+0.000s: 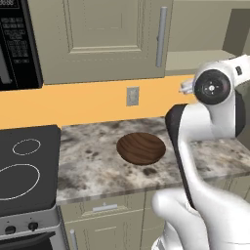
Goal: Open the cabinet. Pick the bowls from the counter and place them in the cabinet. Then close the cabinet.
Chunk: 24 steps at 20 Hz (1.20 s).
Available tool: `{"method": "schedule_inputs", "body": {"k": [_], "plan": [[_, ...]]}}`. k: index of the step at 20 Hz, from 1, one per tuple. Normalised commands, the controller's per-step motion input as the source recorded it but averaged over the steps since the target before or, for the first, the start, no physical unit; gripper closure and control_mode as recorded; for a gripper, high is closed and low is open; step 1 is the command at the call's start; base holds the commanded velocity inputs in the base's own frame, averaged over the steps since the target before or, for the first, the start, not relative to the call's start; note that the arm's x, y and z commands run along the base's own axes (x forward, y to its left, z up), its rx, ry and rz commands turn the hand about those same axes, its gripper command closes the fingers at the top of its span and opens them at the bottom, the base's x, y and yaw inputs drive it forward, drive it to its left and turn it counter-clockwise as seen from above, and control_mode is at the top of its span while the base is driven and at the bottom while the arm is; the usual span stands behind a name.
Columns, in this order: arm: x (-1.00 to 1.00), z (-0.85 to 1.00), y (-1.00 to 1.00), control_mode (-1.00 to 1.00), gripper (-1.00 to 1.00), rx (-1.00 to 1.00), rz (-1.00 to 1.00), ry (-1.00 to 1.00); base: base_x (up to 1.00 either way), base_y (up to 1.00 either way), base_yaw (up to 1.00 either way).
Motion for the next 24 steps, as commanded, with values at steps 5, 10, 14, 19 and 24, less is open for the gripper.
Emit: {"method": "schedule_inputs", "body": {"k": [5, 10, 14, 19, 24], "plan": [[0.44, -0.01, 0.00, -1.00, -1.00, -0.23, -0.15, 0.17, 0.00, 0.00, 0.00], [0.31, -0.07, -0.07, -1.00, -1.00, -0.23, -0.14, 0.14, 0.00, 0.00, 0.00], [0.16, -0.11, -0.27, -1.00, -1.00, -0.17, -0.09, 0.13, 0.00, 0.00, 0.00], [0.13, -0.04, -0.36, -1.00, -1.00, -0.11, -0.07, 0.15, 0.00, 0.00, 0.00], [0.01, -0.01, -0.44, -1.00, -1.00, -0.05, -0.08, 0.12, 0.00, 0.00, 0.00]]}}
